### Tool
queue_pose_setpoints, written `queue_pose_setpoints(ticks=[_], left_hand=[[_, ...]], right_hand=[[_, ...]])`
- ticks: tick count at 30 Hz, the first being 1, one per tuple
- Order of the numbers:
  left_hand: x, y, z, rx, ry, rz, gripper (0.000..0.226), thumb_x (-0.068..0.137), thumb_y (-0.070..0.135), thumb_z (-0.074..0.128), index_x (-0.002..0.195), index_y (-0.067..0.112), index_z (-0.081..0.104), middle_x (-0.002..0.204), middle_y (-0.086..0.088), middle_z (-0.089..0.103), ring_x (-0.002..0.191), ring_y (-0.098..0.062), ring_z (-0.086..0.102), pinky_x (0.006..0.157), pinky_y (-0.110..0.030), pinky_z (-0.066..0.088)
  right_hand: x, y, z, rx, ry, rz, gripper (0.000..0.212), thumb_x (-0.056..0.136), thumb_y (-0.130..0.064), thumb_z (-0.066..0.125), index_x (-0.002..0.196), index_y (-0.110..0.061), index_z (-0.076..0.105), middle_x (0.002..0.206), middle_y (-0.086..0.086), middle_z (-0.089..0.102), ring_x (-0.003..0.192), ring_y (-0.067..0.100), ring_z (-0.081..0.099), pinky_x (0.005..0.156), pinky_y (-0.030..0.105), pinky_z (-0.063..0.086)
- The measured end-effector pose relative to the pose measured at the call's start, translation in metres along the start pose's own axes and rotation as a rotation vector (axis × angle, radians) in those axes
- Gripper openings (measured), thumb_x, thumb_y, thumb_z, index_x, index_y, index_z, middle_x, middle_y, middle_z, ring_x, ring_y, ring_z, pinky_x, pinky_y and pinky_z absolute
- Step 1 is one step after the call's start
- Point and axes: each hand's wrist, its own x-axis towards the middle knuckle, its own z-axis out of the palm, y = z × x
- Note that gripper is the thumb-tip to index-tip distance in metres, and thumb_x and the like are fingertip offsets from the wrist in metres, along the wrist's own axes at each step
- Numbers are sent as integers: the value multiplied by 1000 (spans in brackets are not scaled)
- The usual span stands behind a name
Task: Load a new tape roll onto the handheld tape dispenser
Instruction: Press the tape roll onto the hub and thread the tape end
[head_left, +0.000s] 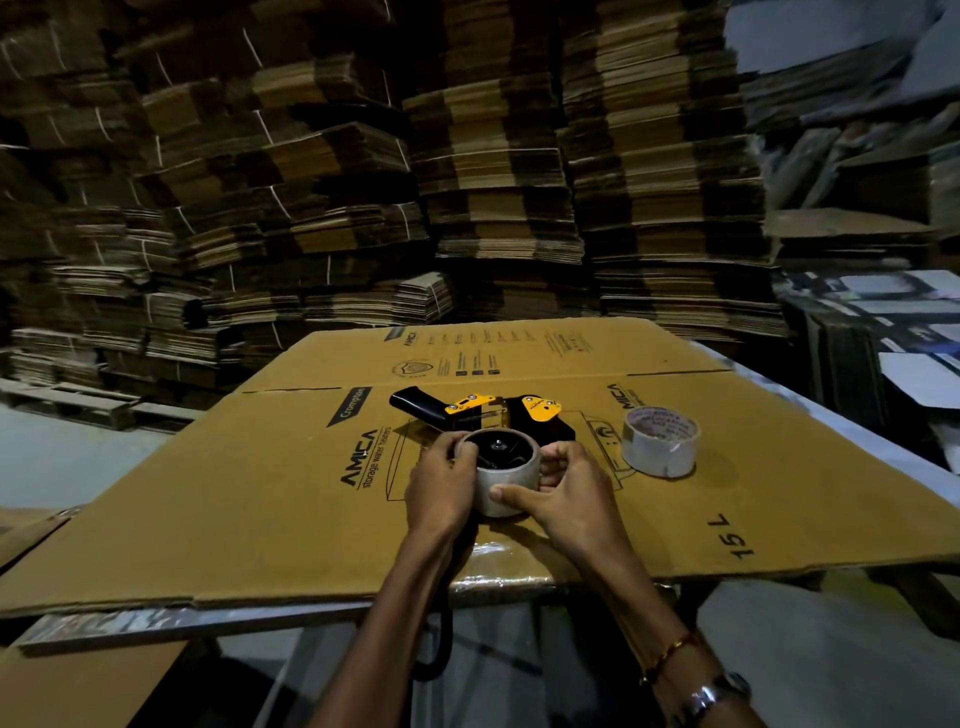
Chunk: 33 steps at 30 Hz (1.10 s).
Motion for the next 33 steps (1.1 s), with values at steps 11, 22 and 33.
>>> queue_pose_setpoints(ticks=[11,22,33], left_hand=[[-10,6,4,-7,65,8,18,91,37,49,101,27,61,97,1,66,87,-20,65,79,-50,59],[-10,7,2,-60,29,3,28,84,43,47,100,30,65,102,-1,70,90,-21,68,79,-52,59],[-1,3,-14,-96,-85,16,25,100,23,51,116,27,69,113,-1,69,96,-14,66,75,-35,58]], right_hand=[[-42,-12,32,-242,314,-206,13,86,-26,75,87,-23,62,95,-11,56,83,8,58,66,12,44],[-54,-11,35,-296,284,-396,14,85,-16,75,98,-17,69,99,-7,60,82,4,57,74,5,39],[-12,-10,-3,218,-58,21,50,76,-21,84,117,-23,54,124,-2,54,110,11,57,87,24,55]])
